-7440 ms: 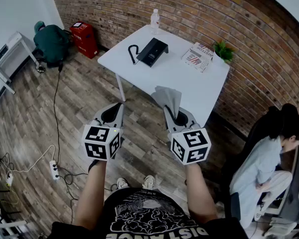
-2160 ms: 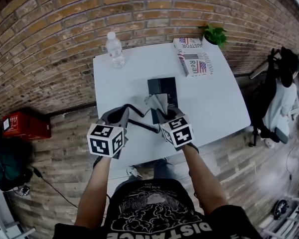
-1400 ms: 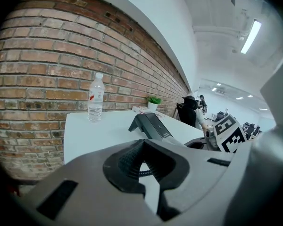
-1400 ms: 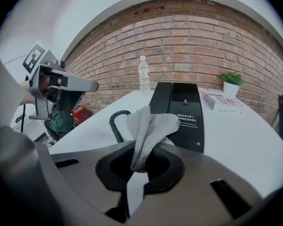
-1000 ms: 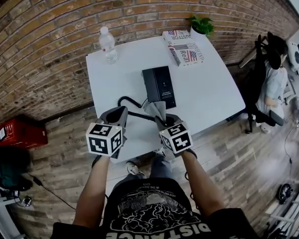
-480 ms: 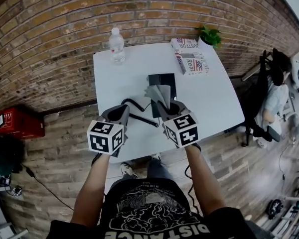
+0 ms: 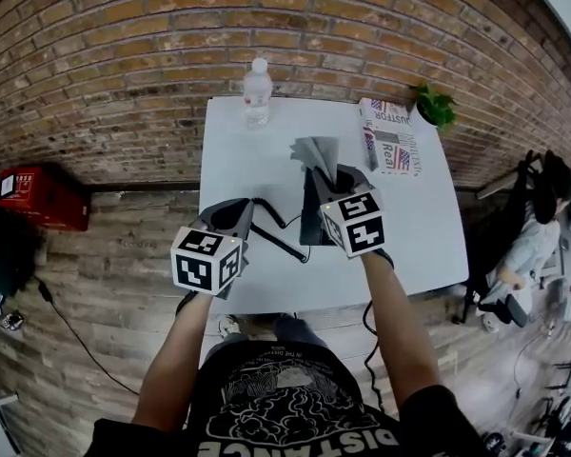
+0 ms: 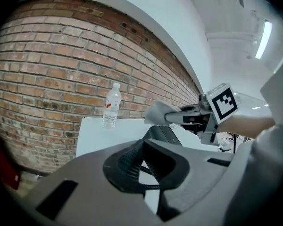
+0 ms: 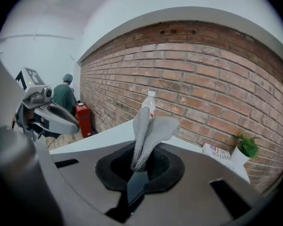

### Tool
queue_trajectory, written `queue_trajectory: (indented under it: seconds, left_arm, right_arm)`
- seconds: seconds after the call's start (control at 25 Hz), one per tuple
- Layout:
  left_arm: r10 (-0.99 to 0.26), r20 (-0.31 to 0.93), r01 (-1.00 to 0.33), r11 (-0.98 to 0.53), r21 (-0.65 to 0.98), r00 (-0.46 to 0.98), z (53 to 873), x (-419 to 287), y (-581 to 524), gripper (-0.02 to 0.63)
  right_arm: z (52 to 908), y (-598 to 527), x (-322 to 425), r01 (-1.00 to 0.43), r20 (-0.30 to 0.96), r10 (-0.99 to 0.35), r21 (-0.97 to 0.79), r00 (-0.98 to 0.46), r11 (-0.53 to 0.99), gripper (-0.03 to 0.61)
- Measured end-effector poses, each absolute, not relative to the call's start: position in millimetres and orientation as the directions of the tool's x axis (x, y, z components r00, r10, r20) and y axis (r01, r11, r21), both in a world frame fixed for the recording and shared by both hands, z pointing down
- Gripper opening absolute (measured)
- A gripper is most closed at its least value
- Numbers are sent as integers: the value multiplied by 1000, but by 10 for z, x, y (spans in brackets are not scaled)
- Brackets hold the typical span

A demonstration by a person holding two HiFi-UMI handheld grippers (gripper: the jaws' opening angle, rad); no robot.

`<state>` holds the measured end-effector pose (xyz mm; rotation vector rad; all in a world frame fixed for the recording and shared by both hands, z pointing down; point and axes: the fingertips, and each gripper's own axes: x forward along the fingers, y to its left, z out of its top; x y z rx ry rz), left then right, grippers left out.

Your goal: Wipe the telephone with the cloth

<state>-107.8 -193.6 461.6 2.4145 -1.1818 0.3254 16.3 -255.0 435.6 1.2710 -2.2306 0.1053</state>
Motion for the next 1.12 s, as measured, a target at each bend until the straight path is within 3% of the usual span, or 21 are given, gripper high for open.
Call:
queue_trajectory:
  seconds: [0.44, 1.12]
  left_arm:
    - [-735, 421, -847, -461, 265, 531, 4704, -1238, -2035, 6]
    - [-703, 423, -820, -508, 264, 572, 4721, -1196, -2000, 6]
  right_arm:
    - [4918, -2819, -65, -644, 662, -644, 307, -385, 701, 12]
    - [5127, -2545, -128, -631, 718, -590, 273, -368, 726, 12]
